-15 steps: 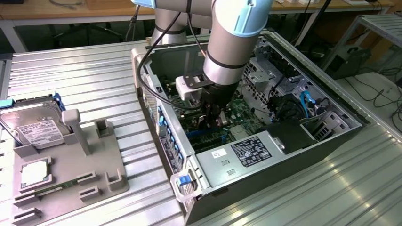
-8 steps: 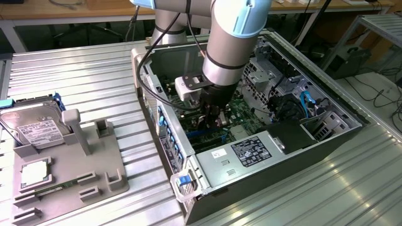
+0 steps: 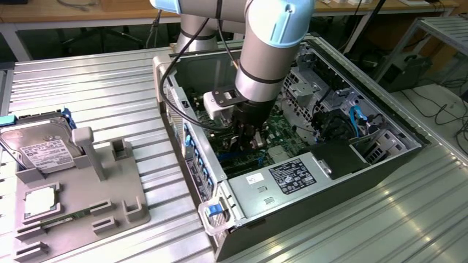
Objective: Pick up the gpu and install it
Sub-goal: 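Insert the gpu into the slot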
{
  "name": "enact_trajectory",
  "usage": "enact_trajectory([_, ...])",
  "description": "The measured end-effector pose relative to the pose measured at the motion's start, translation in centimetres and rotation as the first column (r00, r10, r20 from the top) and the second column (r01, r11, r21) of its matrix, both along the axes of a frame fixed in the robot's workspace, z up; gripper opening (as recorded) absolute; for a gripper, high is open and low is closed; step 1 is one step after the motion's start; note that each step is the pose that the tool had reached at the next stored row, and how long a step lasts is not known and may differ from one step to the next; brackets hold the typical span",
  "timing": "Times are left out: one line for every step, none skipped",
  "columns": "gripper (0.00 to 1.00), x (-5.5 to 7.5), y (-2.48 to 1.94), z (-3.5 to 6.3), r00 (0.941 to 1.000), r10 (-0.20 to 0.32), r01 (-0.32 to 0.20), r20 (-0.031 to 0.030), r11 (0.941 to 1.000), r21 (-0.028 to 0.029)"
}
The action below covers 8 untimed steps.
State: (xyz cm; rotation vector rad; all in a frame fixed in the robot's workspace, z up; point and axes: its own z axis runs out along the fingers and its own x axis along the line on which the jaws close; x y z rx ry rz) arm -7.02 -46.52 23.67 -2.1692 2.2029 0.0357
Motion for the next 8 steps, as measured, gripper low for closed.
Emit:
enact_trajectory([0.28, 0.0, 0.0, -0.05, 1.0, 0.0, 0.0, 0.0, 1.0, 0.0001])
enact_trajectory([0.28, 0.0, 0.0, -0.08, 1.0, 0.0, 0.0, -0.0001, 1.0, -0.0001])
enact_trajectory([0.28, 0.0, 0.0, -0.13, 1.0, 0.0, 0.0, 0.0, 1.0, 0.0])
enact_trajectory([0.28, 0.0, 0.0, -0.17, 1.0, 0.0, 0.0, -0.0001, 1.0, -0.0001])
enact_trajectory([0.28, 0.0, 0.0, -0.21, 1.0, 0.0, 0.0, -0.0002, 1.0, -0.0002])
enact_trajectory([0.28, 0.0, 0.0, -0.26, 1.0, 0.0, 0.0, -0.0002, 1.0, -0.0002])
enact_trajectory([0.28, 0.0, 0.0, -0.31, 1.0, 0.0, 0.0, -0.0001, 1.0, -0.0001])
enact_trajectory([0.28, 0.0, 0.0, -0.35, 1.0, 0.0, 0.0, -0.0001, 1.0, 0.0])
